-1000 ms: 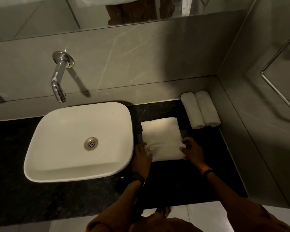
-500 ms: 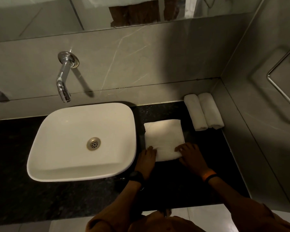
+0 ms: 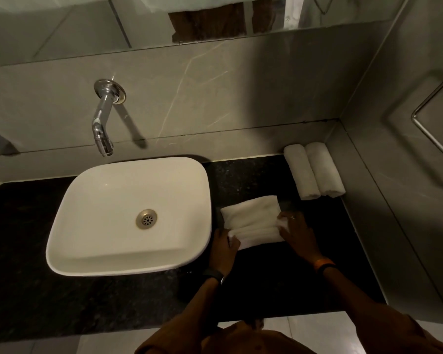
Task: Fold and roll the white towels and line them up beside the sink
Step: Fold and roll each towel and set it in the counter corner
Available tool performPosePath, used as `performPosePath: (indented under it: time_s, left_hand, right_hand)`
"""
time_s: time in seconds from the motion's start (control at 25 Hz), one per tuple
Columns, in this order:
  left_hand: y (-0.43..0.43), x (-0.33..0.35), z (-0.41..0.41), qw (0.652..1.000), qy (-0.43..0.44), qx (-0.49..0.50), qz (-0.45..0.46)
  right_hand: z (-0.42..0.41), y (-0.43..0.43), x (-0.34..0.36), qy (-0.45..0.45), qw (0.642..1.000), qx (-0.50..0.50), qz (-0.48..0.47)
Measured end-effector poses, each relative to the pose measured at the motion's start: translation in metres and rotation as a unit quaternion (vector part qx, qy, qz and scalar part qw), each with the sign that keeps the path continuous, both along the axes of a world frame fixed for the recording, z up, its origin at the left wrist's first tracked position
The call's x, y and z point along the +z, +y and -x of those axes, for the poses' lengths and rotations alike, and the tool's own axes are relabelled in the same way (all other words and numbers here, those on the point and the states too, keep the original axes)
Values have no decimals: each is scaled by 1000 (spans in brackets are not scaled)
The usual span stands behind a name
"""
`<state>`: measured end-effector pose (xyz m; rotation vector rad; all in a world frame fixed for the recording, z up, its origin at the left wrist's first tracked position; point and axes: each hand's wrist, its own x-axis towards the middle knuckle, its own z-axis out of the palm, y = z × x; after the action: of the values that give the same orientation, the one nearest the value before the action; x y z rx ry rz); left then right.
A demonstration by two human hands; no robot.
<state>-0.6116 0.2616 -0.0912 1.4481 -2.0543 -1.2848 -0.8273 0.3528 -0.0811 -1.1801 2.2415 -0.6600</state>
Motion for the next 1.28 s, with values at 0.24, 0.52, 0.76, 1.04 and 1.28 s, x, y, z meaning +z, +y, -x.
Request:
performPosePath:
  time_s: [0.24,0.52,0.76,1.04,1.28]
  left_hand:
    - [8,-1,-5,946,-181,-145,225]
    - [1,0,-12,897,-236,-255,274]
    - [3,4,-13,990,-7,-138,24]
    - [-6,5,5,999,-6,-27,-20]
    - [-30,6,29,921,-222,-288,139]
  right_hand:
    - [0,15,-3,213,958,162,-102]
    - [10,5,5,265,930,219,-126]
    - [25,14,3,148,970,182,-71]
    - [5,-1,0,12,998,41,-41]
    - [11,-35,4,23,992,43,-115]
